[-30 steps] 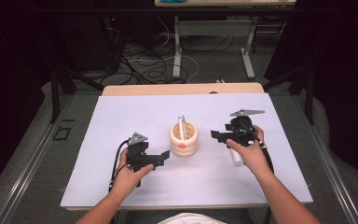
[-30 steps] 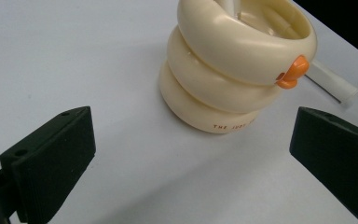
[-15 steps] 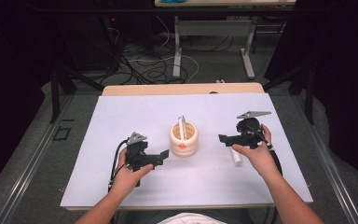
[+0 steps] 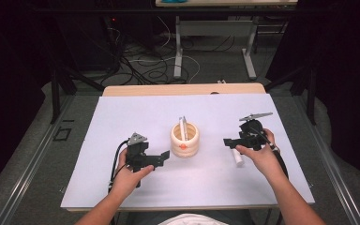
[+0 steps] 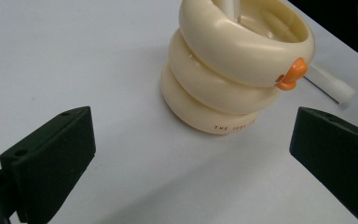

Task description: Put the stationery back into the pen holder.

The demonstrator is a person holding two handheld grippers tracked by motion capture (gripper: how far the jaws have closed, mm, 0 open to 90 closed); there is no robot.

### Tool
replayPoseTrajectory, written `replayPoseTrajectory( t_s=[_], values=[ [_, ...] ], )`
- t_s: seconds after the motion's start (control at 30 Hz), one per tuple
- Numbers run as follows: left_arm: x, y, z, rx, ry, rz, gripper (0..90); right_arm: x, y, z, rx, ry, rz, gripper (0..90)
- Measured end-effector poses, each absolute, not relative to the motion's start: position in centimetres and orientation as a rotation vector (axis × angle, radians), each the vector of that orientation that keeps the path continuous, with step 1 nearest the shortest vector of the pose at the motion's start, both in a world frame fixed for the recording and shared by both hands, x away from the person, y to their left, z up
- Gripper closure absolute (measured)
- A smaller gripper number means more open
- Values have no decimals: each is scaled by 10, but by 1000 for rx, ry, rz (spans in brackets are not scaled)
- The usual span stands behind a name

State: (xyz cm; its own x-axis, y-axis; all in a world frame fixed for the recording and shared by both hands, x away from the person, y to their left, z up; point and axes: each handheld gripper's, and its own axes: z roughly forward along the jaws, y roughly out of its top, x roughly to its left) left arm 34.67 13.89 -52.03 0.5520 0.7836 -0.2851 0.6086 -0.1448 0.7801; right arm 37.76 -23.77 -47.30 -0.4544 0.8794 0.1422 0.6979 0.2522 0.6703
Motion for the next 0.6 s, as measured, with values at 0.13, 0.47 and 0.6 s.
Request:
replayPoseTrajectory(
  t_s=[0.13,0.47,0.6],
  values=[
    [347,139,-520,1843,1144,231,1,378,-241,-479,1513,2274,971,308],
    [347,139,-521,1854,1139,234,1,382,-251,-493,1719,2274,882,352],
    [347,139,-522,1854,1140,228,1,384,-253,-499,1766,2292,842,389]
  ],
)
